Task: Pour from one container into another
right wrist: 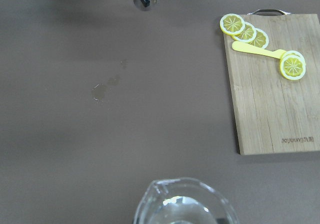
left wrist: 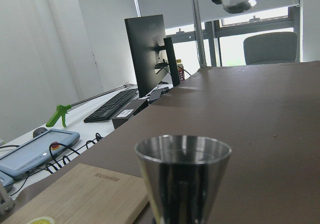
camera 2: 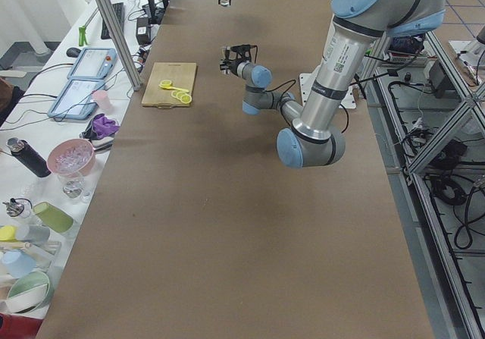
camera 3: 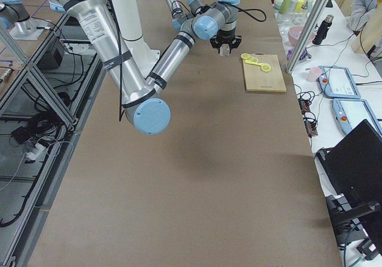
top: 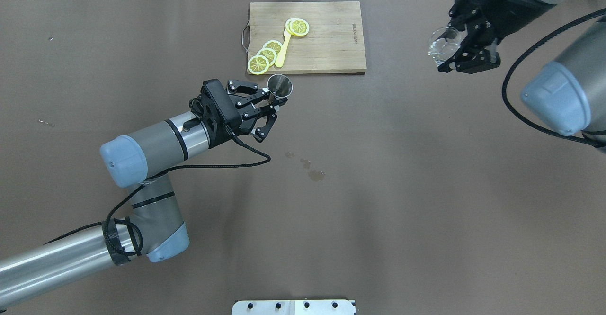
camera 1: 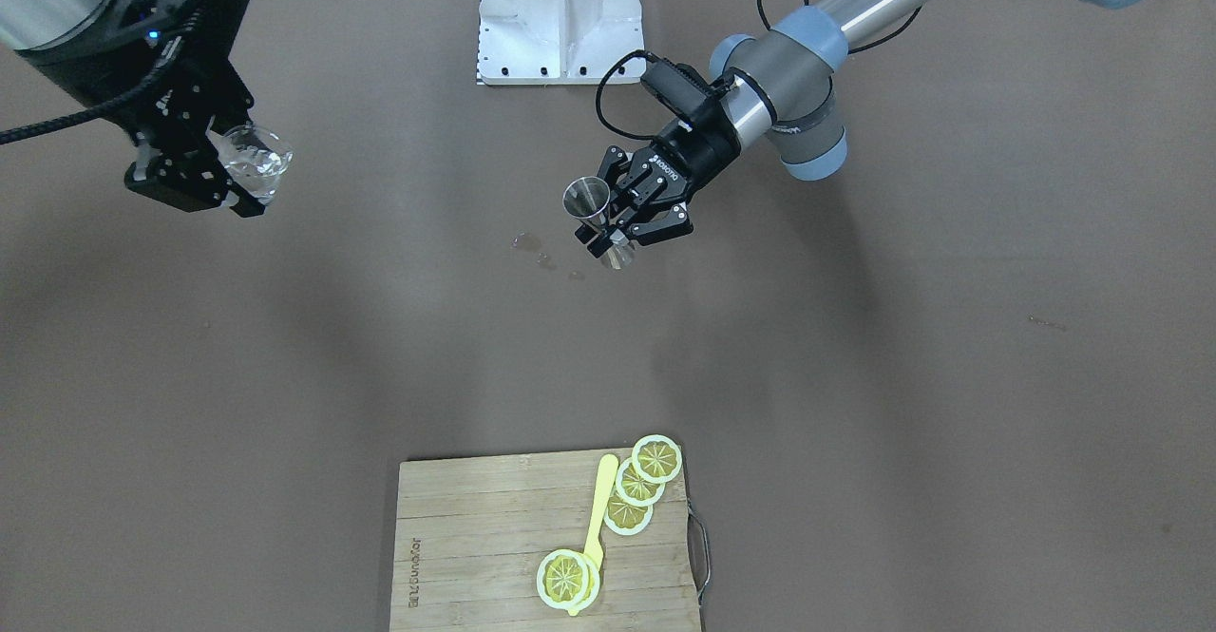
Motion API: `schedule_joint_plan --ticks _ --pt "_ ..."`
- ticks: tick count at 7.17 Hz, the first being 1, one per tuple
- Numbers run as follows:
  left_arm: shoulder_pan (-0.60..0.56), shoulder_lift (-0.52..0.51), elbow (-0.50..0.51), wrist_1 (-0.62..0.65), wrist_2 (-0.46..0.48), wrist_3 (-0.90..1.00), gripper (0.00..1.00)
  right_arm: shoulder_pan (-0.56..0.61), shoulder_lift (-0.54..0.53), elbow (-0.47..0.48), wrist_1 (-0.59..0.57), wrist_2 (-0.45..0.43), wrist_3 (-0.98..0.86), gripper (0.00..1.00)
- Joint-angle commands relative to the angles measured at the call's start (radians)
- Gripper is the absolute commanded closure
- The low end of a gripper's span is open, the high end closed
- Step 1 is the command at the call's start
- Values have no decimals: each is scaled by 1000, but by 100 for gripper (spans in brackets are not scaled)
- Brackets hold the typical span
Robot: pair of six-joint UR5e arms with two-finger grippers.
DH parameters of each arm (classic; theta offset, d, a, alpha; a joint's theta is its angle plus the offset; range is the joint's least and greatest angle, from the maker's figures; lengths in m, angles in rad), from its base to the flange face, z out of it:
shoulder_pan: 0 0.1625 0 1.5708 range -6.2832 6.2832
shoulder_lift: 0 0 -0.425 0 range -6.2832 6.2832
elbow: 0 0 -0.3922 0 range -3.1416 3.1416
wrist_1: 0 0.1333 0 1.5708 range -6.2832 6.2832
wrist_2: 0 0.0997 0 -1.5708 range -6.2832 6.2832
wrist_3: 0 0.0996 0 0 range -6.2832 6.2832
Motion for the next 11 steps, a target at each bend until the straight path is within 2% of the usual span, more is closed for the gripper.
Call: schedule_joint_plan --ticks 1,2,4,6,7,11 --pt "-51 19 -11 53 -5 -1 100 84 -165 -3 149 88 -30 100" --pt "-71 71 -18 51 -38 -1 100 96 -208 -12 195 98 -27 100" --pt "-76 158 -26 -3 -46 -5 100 148 -214 -90 253 149 -23 100" --pt "-83 250 -69 -14 -48 -54 100 156 -236 -113 302 114 52 100" --pt "-83 257 -74 -14 -46 -65 100 156 -266 -122 386 71 109 100" --pt "-74 312 -75 -43 -45 -67 100 154 -314 -223 699 24 347 100"
